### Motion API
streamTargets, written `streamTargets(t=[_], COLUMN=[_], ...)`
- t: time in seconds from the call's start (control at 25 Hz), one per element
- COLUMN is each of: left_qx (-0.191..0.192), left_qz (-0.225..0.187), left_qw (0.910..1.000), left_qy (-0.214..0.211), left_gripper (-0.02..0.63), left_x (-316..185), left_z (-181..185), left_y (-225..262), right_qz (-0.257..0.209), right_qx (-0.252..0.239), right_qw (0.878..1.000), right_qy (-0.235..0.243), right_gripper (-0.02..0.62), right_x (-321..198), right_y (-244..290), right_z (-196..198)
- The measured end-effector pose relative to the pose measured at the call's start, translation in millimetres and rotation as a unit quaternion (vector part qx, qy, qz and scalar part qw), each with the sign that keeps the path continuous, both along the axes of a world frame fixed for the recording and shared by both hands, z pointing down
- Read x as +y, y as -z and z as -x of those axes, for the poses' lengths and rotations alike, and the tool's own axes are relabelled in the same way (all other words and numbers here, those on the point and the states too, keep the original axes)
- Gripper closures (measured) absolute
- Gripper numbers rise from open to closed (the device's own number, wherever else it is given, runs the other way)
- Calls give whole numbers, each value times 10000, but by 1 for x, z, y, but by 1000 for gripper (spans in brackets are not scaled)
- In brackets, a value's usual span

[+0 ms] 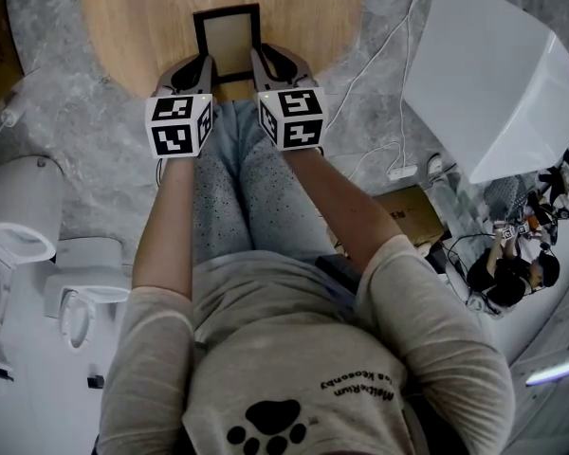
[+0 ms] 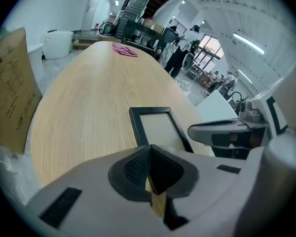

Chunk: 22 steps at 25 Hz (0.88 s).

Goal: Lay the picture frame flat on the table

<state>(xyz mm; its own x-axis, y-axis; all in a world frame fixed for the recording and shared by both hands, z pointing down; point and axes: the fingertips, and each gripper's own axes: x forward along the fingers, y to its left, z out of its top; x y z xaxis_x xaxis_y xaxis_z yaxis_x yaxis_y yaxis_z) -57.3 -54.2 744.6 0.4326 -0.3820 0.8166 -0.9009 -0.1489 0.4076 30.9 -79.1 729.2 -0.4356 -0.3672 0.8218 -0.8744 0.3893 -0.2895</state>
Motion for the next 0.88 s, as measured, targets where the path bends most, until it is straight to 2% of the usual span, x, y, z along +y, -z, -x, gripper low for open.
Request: streamTargets(t=[0.24,0.4,0.64,0.88], left_qx=[-72,-50,-6,31], left_qz=[90,169,-16,-164], left_qw=[9999,9996,9995,9990], left_qy=[23,204,312,412], left_gripper=[597,597,597,597], left_x=[1,0,-7,-8], left_z=[0,4,6,7], left_y=[-4,-3,19,49], right_qz=[-97,-57,-22,122], right_qx=[-12,-26,-4,76], right_qw=[10000,10000,10000,9997], right_qy=[-14,-15,51,-214], right_gripper=[561,581,584,584], right_x=[-2,0,4,6], right_y=[18,29,45,61], right_z=[-1,1,1,-5])
